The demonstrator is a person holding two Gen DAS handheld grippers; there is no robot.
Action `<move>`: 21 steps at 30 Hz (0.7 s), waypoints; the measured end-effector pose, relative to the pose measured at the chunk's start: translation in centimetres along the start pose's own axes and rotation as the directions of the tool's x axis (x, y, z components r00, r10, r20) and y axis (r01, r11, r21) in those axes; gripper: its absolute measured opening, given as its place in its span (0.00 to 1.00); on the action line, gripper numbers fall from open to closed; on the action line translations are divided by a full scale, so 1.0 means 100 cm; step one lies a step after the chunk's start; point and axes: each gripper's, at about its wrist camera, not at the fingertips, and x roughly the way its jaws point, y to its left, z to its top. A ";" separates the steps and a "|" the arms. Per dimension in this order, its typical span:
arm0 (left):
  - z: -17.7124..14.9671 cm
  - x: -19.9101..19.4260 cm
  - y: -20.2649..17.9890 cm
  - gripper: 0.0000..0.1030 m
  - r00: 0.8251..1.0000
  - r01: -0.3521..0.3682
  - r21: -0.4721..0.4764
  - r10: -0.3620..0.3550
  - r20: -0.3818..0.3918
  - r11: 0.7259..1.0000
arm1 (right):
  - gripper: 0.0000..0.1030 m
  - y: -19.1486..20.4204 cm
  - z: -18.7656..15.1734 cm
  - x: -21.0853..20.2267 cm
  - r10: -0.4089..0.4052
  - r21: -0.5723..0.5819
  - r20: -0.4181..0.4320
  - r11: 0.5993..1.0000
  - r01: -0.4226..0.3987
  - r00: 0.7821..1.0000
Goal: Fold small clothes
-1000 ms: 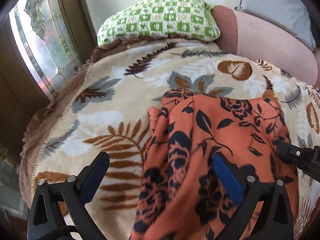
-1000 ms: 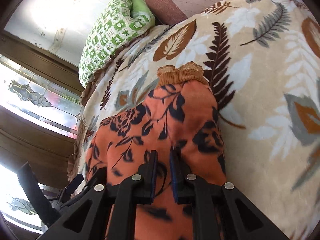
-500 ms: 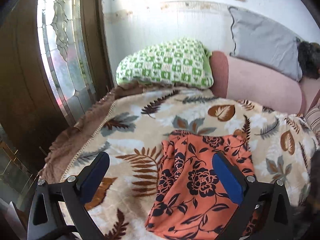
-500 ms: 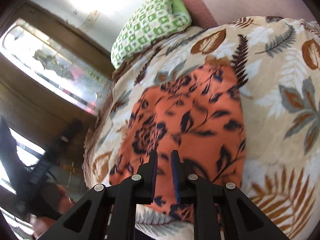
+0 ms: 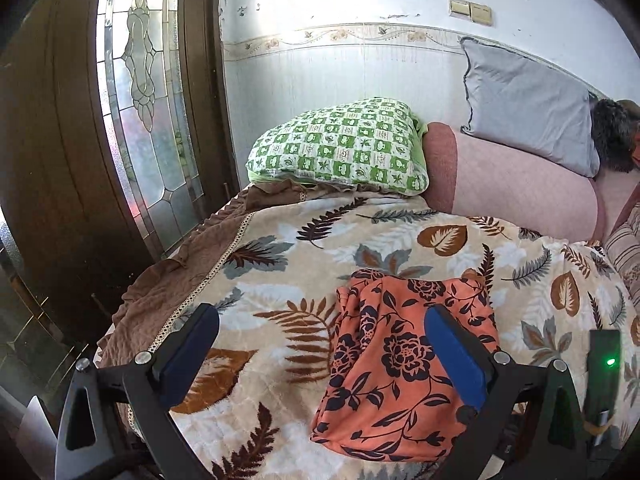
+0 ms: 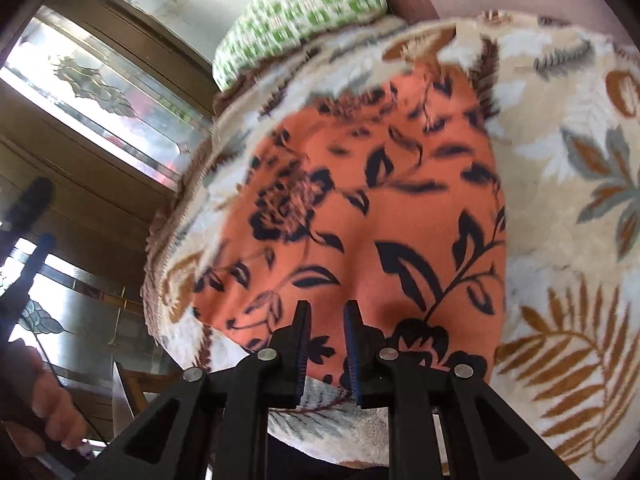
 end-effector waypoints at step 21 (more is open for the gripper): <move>-0.002 -0.008 0.009 1.00 1.000 -0.001 -0.014 0.001 -0.004 1.000 | 0.75 -0.017 0.006 -0.079 0.027 0.065 0.212 0.997 -0.042 0.977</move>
